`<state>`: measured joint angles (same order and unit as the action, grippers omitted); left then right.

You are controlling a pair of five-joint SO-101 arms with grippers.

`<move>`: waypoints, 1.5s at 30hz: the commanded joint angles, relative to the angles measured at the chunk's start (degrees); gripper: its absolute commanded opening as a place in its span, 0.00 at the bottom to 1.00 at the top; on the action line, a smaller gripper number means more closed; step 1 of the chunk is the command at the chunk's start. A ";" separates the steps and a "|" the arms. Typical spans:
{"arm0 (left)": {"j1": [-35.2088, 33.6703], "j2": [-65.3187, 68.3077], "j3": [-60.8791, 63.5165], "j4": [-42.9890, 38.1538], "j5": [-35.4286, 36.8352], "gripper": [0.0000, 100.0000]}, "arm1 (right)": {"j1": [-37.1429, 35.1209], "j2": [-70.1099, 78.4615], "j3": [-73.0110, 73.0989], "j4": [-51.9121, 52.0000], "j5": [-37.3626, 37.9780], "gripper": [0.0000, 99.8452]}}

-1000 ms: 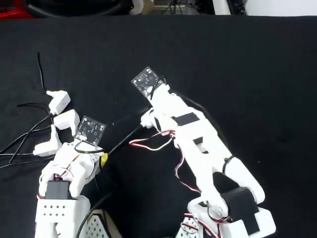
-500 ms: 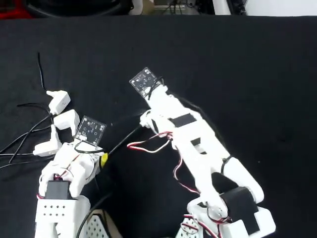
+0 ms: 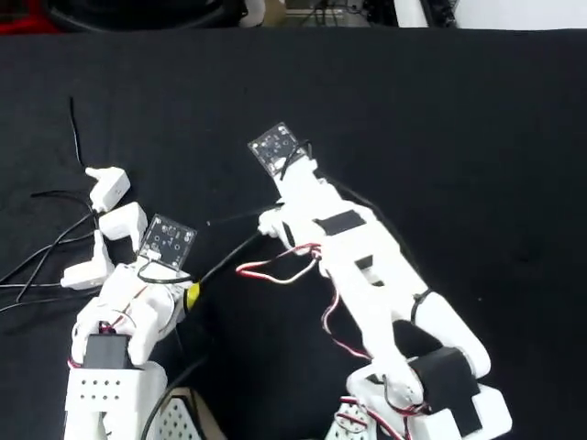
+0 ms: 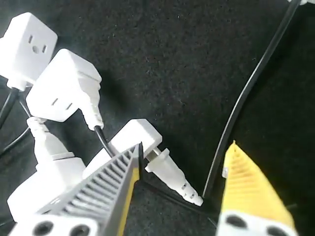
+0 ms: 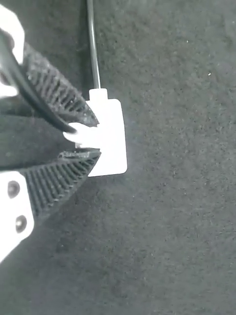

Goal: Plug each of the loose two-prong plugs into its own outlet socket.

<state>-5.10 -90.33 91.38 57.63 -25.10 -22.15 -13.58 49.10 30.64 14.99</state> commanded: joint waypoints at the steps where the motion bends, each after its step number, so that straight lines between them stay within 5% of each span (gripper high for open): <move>1: 0.04 -0.44 0.04 -0.53 0.00 0.27 | -0.79 0.22 -0.13 1.23 -0.53 0.01; 29: 0.04 -0.44 0.13 -0.62 0.00 0.27 | -0.97 0.57 -10.59 13.63 -1.93 0.01; 45: 0.13 -0.44 0.57 -0.88 0.00 0.27 | -0.79 16.92 -20.79 21.45 -5.10 0.01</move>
<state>-5.10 -90.68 92.35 57.63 -25.10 -22.15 -0.40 30.02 48.84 10.33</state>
